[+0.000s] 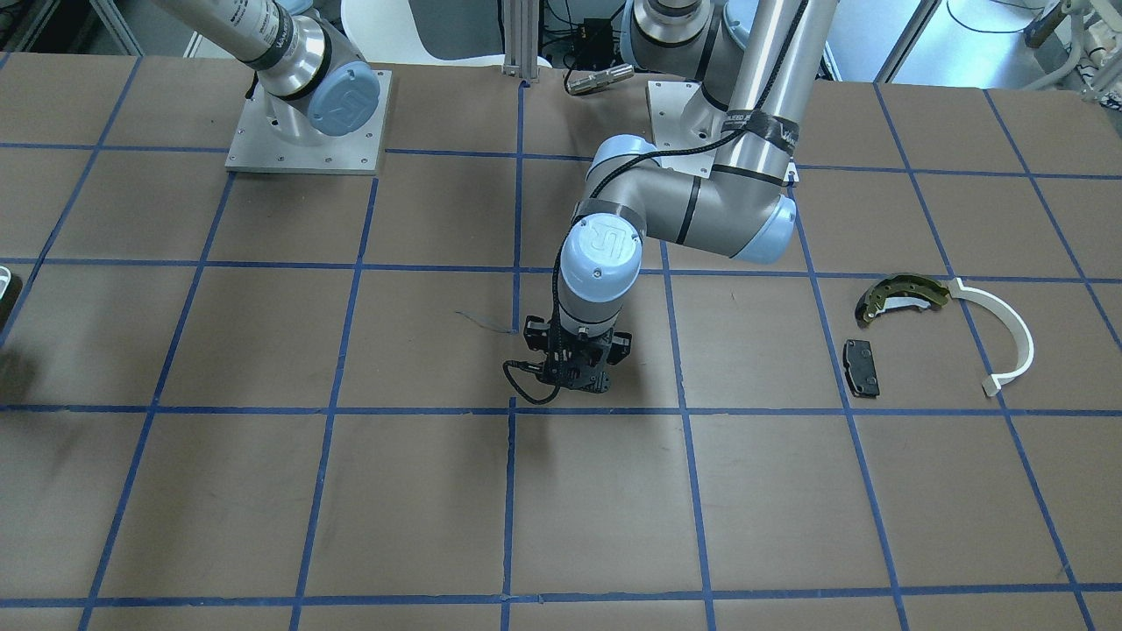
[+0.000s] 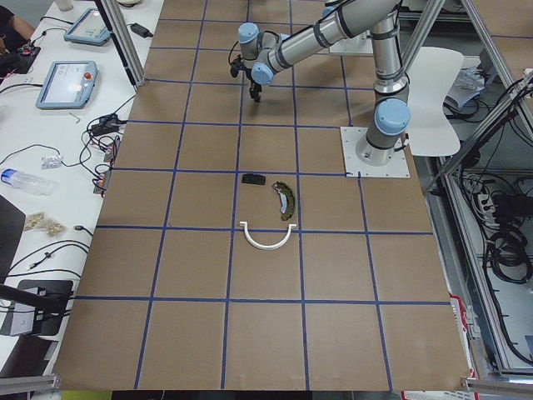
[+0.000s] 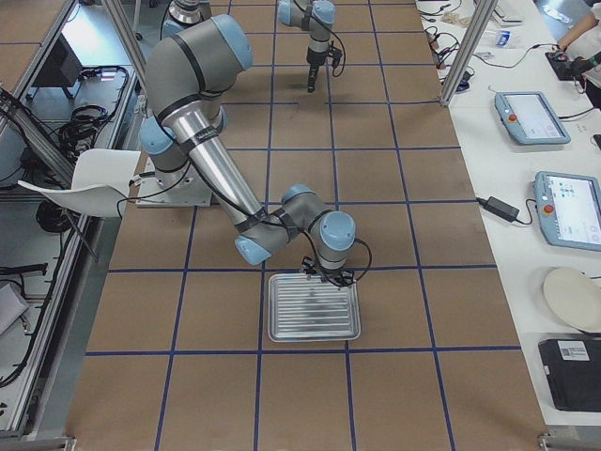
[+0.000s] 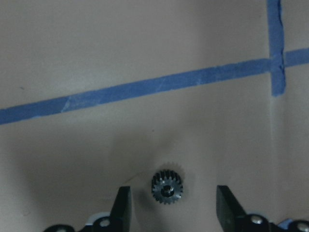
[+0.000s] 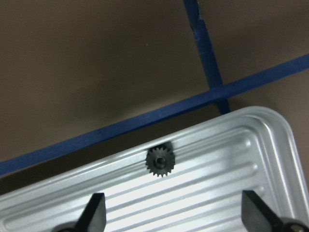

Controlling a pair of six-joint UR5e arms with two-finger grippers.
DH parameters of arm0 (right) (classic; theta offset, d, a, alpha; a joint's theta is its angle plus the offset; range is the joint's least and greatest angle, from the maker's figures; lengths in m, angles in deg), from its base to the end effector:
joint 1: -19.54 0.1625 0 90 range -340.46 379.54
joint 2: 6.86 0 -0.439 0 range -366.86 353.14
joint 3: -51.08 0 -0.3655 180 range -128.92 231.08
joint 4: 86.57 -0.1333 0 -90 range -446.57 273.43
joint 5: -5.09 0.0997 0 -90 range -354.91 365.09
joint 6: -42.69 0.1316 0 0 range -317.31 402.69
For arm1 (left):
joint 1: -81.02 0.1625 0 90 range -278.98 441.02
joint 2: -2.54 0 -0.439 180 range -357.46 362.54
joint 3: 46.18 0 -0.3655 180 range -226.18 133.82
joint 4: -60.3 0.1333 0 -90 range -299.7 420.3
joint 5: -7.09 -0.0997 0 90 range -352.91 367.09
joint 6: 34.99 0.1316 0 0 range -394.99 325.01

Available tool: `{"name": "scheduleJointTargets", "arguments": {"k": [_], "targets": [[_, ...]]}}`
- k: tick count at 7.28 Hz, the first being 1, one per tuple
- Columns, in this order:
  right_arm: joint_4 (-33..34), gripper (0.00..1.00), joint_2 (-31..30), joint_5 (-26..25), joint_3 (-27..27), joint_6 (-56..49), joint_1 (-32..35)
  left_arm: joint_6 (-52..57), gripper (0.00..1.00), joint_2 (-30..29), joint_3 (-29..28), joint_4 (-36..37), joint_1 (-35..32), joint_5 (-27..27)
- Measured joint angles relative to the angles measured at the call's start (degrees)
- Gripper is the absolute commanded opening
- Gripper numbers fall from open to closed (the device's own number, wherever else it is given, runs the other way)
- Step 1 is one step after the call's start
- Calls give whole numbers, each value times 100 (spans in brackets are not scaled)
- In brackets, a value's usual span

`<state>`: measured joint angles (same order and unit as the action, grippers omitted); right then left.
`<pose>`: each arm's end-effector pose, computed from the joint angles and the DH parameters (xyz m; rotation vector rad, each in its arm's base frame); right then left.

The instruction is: Place bearing gear from tray to pile

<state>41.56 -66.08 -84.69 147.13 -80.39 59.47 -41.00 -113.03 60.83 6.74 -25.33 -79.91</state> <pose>-0.3894 -0.5005 0.1913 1.8556 -2.5072 0.0081 -0.2876 -0.4822 0.1699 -0.2755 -3.0937 -0.1792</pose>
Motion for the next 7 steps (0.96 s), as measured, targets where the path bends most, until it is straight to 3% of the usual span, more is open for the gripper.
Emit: {"name": "scheduleJointTargets", "arguments": {"k": [1,2,3,7], "targets": [[6,97,17,91,-1,-73,-1,12,51,-40,-1,42,0,-13],[0,94,46,132,-1,-113,-1,27,17,-64,5,71,0,-31],[-5,91,83,140,0,-123,-1,34,0,-70,7,84,0,-38],[-47,72,110,126,4,-68,-3,24,0,42,-31,76,46,-18]]}}
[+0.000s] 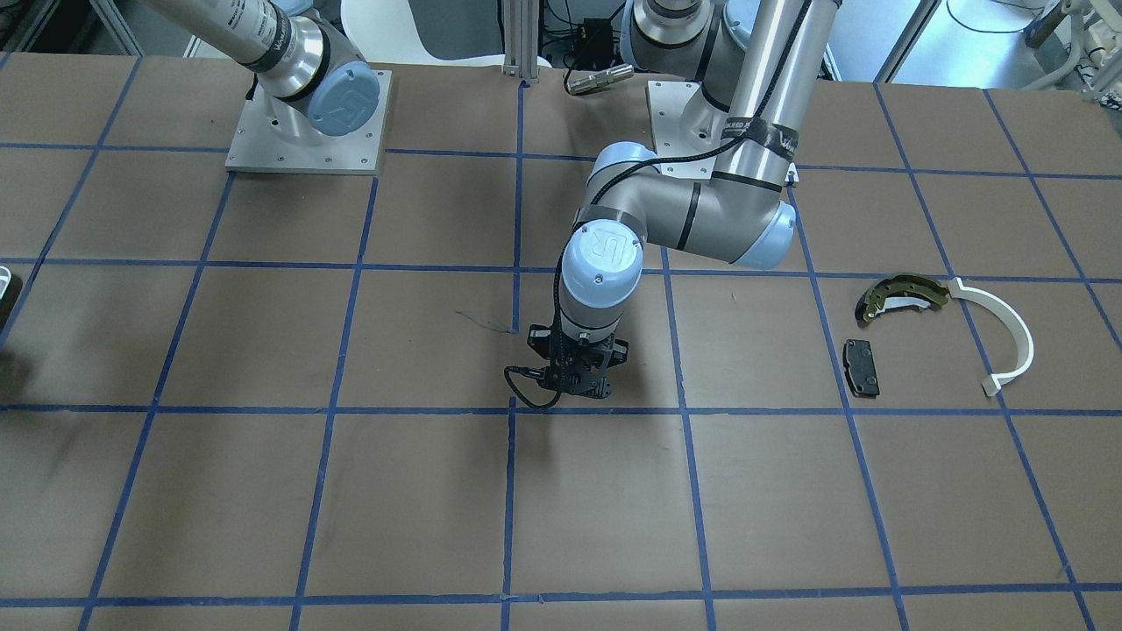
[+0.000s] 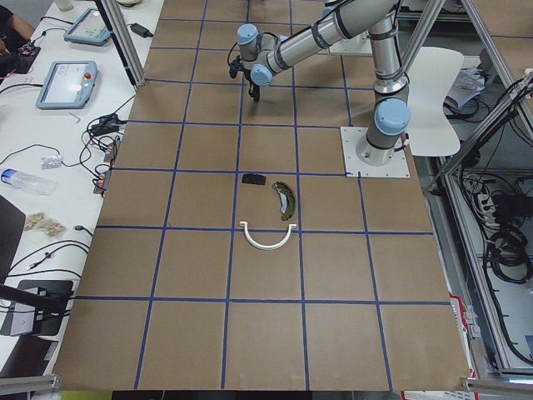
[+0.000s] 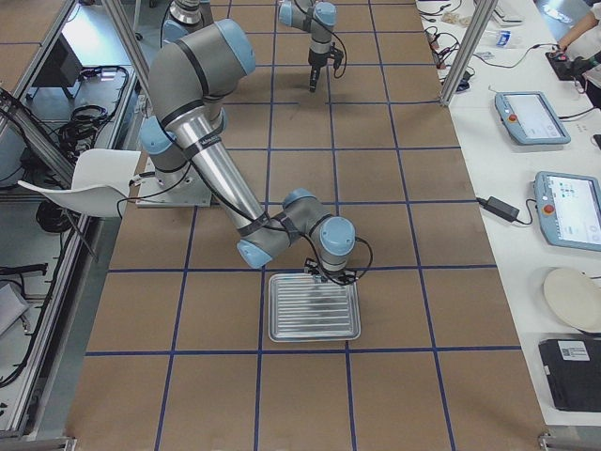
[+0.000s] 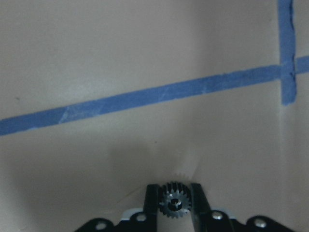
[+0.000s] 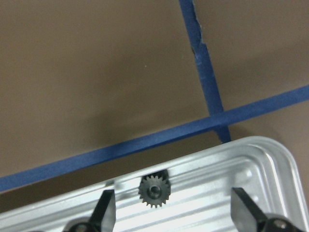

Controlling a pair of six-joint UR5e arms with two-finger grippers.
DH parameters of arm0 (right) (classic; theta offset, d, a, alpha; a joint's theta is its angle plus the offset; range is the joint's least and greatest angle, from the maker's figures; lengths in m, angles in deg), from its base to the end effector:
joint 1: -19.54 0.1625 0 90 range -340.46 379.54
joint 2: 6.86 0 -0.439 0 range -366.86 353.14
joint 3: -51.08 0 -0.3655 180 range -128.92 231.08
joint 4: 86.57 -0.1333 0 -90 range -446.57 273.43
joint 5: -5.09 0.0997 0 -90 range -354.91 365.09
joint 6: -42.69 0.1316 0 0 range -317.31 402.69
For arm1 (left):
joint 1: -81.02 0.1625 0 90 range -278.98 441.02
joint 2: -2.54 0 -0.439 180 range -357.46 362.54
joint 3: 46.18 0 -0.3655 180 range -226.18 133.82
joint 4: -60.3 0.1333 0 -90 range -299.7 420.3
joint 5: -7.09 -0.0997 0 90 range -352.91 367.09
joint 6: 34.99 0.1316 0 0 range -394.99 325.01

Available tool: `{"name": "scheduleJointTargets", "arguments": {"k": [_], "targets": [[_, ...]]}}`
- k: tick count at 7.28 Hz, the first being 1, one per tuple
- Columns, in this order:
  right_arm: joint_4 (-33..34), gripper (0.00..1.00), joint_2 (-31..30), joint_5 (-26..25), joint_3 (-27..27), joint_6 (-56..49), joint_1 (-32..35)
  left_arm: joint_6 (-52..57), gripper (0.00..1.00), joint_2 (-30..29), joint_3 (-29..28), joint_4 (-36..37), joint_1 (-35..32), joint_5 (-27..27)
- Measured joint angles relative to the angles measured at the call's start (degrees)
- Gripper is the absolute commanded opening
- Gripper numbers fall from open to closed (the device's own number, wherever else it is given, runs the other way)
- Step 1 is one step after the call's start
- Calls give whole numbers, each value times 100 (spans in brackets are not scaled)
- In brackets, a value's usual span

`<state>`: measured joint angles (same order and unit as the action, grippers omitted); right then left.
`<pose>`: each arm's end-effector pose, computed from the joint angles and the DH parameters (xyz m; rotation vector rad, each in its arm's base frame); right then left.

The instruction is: Place bearing gear from tray to pile

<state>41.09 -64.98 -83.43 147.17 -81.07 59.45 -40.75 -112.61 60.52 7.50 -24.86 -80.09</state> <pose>-0.3871 -0.5020 0.1783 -1.8791 2.5089 -0.0400 -0.2843 -0.4884 0.1769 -0.2708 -3.0936 -0.1382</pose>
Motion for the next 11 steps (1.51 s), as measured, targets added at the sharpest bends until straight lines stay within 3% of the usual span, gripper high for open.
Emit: {"name": "scheduleJointTargets", "arguments": {"k": [2,3,6,8,11], "targets": [[-4,65,2,5,4,8,0,51,0,164,-211,-327,231,-45],[-7,60,2,8,6,18,3,271,0,264,-523,-857,510,-162],[-11,37,-2,-34,8,78,38,1686,0,507,-1138,-2036,1824,-563],[12,26,-16,-71,62,275,42,2554,0,680,-1115,-2196,2666,-865],[28,19,-51,-90,130,371,45,4007,0,807,-729,-2152,4055,-1000]]}}
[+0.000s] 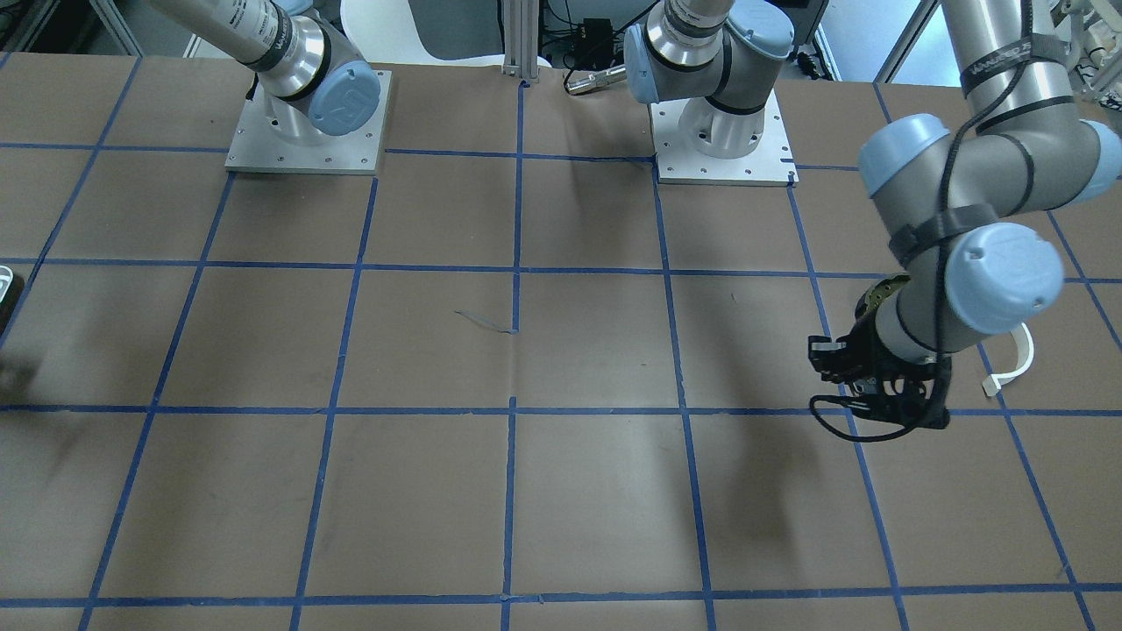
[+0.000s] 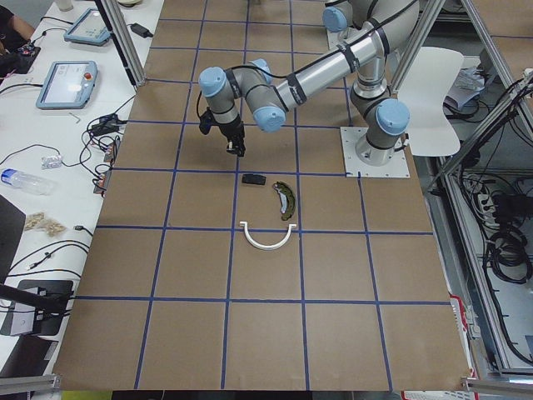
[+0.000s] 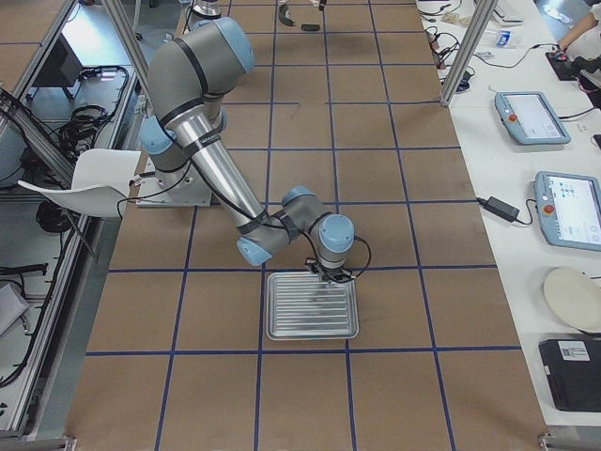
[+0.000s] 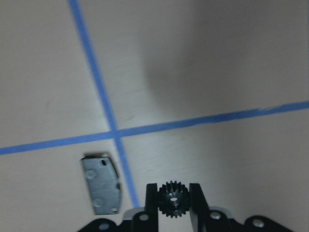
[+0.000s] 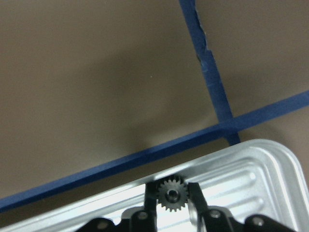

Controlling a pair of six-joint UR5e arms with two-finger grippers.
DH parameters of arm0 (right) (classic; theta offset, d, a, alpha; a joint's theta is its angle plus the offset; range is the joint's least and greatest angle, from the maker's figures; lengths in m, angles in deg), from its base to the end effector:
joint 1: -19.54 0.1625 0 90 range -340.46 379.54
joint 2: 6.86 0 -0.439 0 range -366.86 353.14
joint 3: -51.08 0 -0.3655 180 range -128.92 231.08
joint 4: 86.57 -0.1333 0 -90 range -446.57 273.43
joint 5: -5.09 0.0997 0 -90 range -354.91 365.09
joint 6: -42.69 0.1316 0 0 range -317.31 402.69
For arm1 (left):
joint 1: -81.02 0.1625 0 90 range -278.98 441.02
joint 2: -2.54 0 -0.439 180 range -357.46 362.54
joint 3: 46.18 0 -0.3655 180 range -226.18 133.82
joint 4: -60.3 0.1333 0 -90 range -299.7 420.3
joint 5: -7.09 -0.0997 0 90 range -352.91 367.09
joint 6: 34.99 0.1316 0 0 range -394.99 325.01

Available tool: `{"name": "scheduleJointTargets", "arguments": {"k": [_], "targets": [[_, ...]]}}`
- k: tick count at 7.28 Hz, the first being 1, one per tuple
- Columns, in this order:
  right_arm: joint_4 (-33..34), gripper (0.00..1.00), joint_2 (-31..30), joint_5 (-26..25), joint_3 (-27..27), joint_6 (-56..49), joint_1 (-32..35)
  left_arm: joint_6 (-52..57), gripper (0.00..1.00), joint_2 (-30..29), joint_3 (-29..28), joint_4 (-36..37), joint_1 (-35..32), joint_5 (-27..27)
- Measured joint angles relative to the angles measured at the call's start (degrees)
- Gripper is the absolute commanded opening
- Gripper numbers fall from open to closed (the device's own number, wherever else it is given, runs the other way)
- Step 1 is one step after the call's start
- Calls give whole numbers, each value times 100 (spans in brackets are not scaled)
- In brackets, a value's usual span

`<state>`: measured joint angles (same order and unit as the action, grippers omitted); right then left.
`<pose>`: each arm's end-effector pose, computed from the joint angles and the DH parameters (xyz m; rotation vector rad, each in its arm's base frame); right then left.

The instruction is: Place bearing gear from tray to pile

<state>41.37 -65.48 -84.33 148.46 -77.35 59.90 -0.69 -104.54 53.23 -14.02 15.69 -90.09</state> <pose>-0.3787 -0.4985 0.1755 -1.8021 2.5548 -0.0137 0.1148 -0.5299 0.2722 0.2791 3.0932 0.3517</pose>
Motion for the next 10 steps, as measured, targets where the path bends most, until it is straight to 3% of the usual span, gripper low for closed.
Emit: {"name": "scheduleJointTargets", "arguments": {"k": [2,4,7,10], "targets": [[-25,16,-135,-121,-2,206,18,594,0,-102,185,151,715,2],[-164,15,-462,-208,18,1136,280,862,0,-287,349,572,919,5],[-863,16,-1305,-215,70,3453,1441,912,0,-470,568,831,964,-9],[-982,16,-1538,-142,243,6843,3004,905,4,-612,659,1009,1076,-19]]}}
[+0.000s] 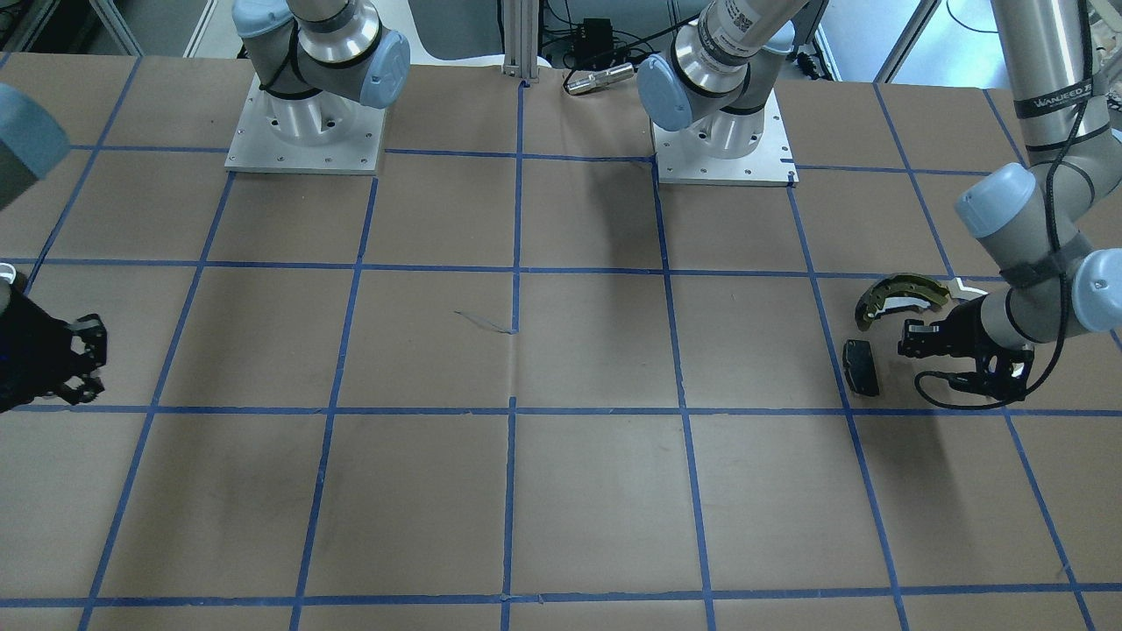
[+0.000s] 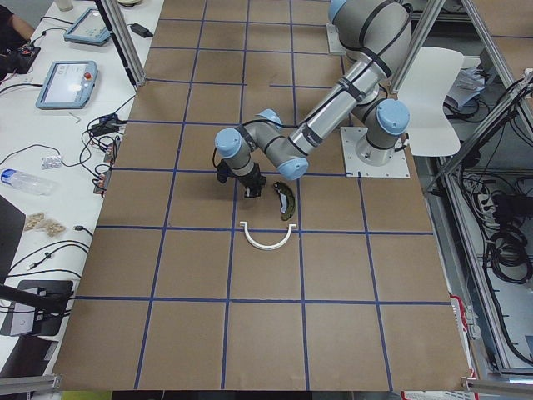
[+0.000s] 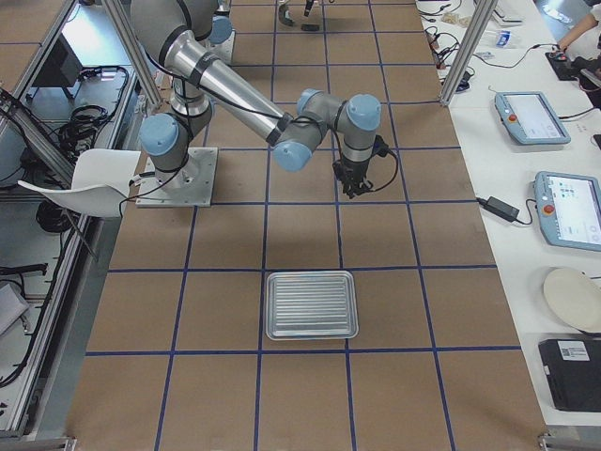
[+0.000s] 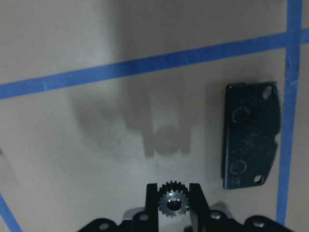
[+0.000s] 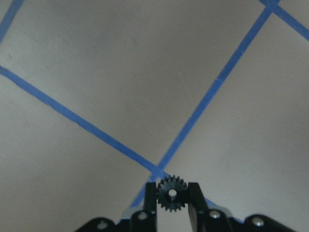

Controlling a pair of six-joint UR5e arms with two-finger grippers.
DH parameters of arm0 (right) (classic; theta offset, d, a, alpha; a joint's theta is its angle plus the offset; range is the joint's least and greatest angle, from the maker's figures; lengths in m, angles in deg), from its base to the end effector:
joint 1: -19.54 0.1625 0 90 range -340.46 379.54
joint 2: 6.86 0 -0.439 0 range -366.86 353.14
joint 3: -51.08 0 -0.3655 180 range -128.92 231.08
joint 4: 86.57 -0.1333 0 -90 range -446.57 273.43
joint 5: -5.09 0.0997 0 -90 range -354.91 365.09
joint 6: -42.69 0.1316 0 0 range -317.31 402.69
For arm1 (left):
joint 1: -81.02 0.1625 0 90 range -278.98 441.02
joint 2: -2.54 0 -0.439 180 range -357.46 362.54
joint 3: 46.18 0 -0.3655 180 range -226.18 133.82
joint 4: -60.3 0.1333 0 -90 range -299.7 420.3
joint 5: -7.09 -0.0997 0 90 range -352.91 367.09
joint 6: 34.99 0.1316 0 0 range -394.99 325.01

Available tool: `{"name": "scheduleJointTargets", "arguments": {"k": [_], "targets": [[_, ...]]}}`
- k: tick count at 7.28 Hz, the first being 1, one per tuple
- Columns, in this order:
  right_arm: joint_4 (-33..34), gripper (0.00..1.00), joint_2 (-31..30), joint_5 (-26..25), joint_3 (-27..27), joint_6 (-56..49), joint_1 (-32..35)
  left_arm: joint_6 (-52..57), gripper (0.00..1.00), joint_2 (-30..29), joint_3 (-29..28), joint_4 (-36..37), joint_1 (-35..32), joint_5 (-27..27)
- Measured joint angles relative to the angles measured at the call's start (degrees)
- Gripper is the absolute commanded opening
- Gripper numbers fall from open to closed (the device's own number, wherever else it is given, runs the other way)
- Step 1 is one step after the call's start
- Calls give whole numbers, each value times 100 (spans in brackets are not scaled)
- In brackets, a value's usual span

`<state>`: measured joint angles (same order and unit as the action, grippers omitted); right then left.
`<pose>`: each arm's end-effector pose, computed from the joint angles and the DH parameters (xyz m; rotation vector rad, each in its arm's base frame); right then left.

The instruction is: Place bearing gear from tray to pile

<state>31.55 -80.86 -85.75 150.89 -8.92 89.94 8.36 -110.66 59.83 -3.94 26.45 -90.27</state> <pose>-0.0624 -0.5669 0.2979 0.8559 -2.9857 0.0377 0.2082 -0.4935 0.1848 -0.2349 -3.0562 -0.4044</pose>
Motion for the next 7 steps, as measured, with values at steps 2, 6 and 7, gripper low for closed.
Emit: {"name": "scheduleJointTargets", "arguments": {"k": [2,6,7], "targets": [[21,16,9,119,17,2397,1285,10,100,-70,13,110,13,-8],[768,21,540,561,20,6893,3761,49,100,-59,-166,123,-106,36],[1098,26,778,553,1,7572,4278,34,100,37,-289,42,-265,94]]}}
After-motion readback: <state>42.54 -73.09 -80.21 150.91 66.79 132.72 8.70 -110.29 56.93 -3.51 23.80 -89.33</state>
